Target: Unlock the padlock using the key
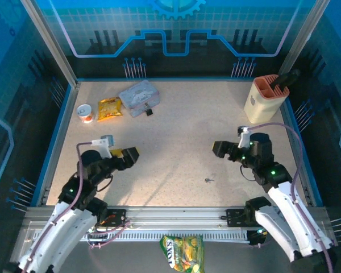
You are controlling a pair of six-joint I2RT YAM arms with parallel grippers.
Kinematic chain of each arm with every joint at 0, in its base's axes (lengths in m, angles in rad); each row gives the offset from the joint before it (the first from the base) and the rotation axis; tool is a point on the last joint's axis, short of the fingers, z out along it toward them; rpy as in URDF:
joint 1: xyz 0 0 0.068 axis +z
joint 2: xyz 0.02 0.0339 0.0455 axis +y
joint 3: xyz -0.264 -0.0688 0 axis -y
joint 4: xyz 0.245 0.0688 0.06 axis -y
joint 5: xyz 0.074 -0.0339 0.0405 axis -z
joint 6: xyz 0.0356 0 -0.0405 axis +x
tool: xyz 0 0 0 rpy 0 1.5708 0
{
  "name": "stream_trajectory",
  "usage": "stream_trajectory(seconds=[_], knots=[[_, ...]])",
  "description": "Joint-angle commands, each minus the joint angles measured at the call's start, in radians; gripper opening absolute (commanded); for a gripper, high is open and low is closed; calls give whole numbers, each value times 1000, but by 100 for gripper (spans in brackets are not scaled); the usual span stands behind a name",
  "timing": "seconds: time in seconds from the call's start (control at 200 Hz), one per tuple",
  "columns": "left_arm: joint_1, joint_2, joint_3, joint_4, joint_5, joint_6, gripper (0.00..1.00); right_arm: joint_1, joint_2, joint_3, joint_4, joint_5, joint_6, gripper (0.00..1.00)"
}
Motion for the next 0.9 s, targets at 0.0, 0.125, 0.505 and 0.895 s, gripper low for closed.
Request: stream_trajectory(seconds=[0.0,0.125,0.505,0.895], knots=[[-124,84,-11,64,-59,50,99,135,32,17,-153,166,23,93],[-283,215,10,61,-157,110,99,235,112,26,-224,204,30,91],[-403,219,-90,162,-242,265,99,412,381,85,-297,256,86,71],[-404,109,-131,154,-283,253,99,434,586,129,-295,233,98,53]])
